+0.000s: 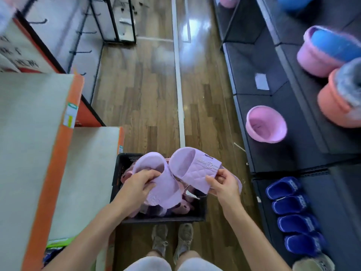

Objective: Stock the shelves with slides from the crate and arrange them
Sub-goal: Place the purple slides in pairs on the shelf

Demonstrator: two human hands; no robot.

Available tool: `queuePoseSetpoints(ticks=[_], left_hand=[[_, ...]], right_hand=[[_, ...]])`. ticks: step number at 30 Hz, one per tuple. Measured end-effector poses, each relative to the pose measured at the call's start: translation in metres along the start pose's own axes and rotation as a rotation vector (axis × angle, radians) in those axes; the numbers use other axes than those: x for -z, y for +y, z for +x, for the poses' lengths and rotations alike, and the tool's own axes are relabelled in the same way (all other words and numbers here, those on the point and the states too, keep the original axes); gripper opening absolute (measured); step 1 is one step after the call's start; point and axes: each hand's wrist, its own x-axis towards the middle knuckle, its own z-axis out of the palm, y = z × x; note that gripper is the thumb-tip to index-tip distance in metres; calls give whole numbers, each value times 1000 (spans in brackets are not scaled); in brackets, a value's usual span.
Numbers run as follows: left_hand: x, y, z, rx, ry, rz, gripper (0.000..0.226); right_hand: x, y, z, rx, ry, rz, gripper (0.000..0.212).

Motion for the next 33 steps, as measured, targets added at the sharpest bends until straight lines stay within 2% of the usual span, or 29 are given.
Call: queuePoseSetpoints(ticks=[7,14,20,25,30,33], left_hand=[[43,55,9,-228,-15,101,29],[54,121,25,-455,-142,207,40],[33,176,17,-606,-261,226,34],[6,233,-4,-732,-331,263,48],[-40,290,-35,-869,-391,307,52],[-78,316,-61,-922,-425,275,47]], right_hand=[[30,-42,-54,45,80,120,17],[71,-56,-99,76,217,223,16],[122,-50,-140,96,358,246,18],[168,-30,-181,72,508,272,24],[223,1,-231,90,640,312,23],[254,26,-271,71,713,337,22]])
